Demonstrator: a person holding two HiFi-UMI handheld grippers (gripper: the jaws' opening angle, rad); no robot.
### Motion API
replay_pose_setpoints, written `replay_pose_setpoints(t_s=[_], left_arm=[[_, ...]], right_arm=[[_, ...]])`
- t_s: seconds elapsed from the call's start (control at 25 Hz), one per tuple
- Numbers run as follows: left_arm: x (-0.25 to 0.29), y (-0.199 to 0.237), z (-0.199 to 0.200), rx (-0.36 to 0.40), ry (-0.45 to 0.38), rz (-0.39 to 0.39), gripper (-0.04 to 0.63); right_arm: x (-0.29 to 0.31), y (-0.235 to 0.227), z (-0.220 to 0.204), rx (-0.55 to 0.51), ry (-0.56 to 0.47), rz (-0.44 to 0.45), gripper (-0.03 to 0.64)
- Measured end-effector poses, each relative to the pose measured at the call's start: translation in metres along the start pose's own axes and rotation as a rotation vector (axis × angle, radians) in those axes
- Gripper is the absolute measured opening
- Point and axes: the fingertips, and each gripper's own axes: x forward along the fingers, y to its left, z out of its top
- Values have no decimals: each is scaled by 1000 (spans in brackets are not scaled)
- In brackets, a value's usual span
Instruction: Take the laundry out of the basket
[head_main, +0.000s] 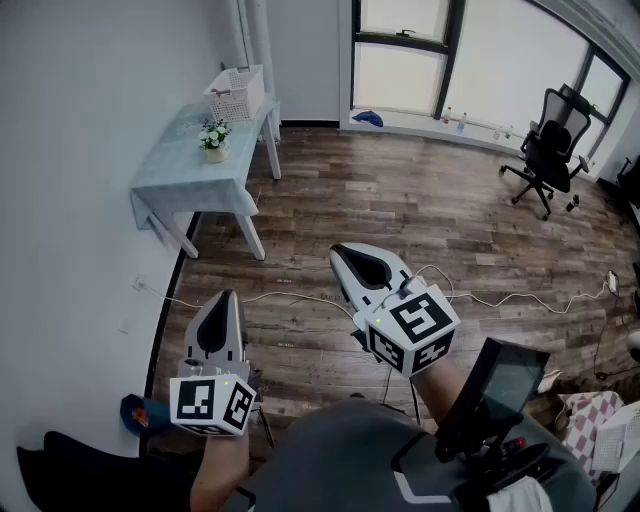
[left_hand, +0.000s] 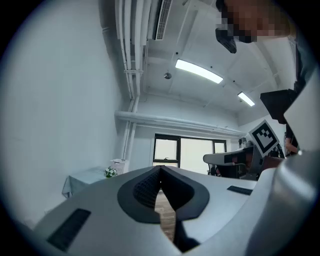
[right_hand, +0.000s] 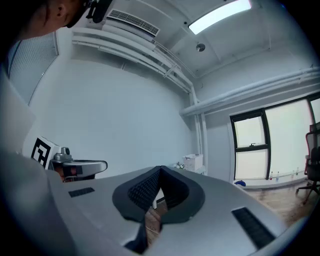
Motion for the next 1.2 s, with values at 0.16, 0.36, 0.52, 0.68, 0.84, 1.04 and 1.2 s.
replay_pose_setpoints(t_s=[0.16, 0.36, 0.52, 0.68, 0.84, 1.04, 1.2], left_arm=[[2, -2, -2, -6, 7, -22, 9], [-2, 6, 1, -5, 5, -24, 9], [-6, 15, 1, -22, -16, -32, 9], [-9, 26, -2, -43, -26, -49, 9], [-5, 39, -14, -65, -15, -58, 9], [21, 42, -20, -62, 16, -58, 9], [54, 56, -26, -37, 34, -33, 9]], right_arm=[[-3, -2, 1, -1, 1, -9, 15], [1, 5, 2, -6, -5, -23, 15], [5, 8, -1, 13, 0, -42, 15], [9, 8, -10, 29, 20, -66, 17], [16, 6, -19, 27, 23, -88, 17], [34, -12, -21, 38, 24, -81, 17], [68, -35, -21, 38, -4, -64, 17]])
